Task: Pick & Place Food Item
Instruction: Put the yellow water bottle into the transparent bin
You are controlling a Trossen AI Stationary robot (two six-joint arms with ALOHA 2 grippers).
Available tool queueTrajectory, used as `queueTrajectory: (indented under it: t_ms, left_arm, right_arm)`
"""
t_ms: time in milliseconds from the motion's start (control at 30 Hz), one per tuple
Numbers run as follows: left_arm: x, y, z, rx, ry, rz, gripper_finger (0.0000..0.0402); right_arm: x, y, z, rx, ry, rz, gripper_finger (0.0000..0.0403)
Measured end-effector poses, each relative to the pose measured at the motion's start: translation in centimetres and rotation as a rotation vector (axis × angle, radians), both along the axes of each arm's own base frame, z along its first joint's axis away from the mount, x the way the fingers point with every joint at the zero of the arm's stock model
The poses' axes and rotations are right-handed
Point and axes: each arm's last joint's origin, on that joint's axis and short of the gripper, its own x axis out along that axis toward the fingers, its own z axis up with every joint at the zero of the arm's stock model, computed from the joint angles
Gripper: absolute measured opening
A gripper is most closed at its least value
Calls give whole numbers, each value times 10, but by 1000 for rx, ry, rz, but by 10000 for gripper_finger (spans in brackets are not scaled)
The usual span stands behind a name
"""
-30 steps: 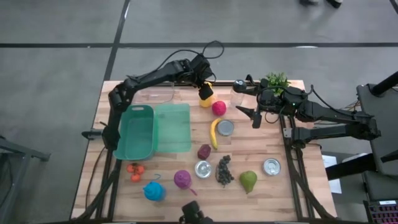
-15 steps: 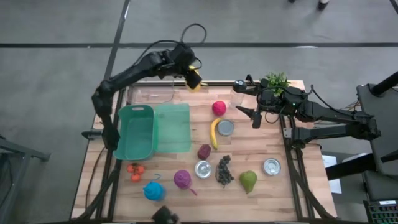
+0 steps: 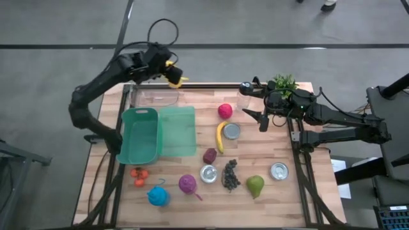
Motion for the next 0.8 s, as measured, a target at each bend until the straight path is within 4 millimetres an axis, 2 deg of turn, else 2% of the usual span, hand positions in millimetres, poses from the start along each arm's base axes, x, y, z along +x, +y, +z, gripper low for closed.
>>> queueTrajectory:
  t_ms: [400,600,800]
  left_arm:
    - [-66,-2,-30,-73,-68,177,222]
    - [-87,-6,-42,-94,-57,236,222]
    - [-103,-1,-55,-115,-29,308,222]
  right_arm:
    - [0,0,0,0,0,-1,323]
    - [0,0,0,0,0,0,323]
    - [0,0,0,0,0,0,323]
